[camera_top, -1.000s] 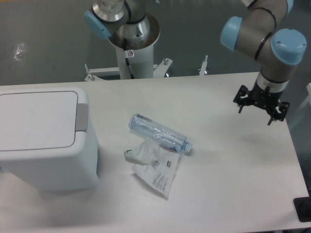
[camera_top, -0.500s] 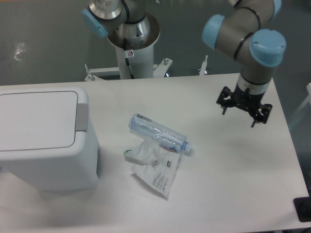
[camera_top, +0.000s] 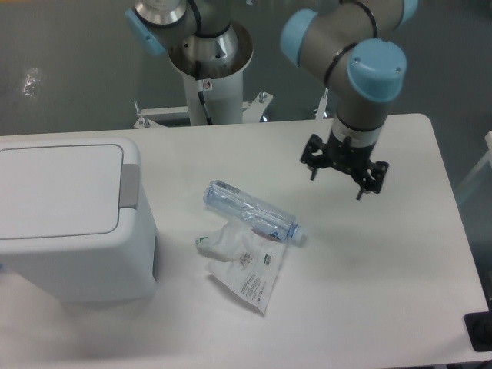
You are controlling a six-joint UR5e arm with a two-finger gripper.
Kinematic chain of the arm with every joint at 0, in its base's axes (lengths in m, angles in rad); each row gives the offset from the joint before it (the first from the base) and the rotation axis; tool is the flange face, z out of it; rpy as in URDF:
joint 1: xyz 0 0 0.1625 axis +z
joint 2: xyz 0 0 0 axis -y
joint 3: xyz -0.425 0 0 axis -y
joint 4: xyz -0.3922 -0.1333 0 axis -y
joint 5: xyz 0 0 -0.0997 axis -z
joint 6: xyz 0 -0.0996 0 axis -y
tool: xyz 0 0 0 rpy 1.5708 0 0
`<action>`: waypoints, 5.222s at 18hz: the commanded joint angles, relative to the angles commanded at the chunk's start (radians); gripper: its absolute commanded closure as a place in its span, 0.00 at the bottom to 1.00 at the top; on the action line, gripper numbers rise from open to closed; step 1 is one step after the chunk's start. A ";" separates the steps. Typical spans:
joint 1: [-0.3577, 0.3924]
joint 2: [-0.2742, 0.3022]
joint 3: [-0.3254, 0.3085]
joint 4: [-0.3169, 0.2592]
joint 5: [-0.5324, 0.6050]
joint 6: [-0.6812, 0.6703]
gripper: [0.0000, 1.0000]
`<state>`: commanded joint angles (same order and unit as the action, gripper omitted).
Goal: Open the trash can
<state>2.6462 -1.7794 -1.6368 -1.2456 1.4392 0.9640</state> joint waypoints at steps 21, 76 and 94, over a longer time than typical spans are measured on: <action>-0.109 0.037 0.120 -0.039 -0.312 -0.484 0.00; -0.178 0.084 0.149 0.015 -0.337 -0.601 0.00; 0.020 -0.046 0.129 0.112 0.027 -0.039 0.00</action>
<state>2.6661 -1.8254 -1.5079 -1.1336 1.4663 0.9247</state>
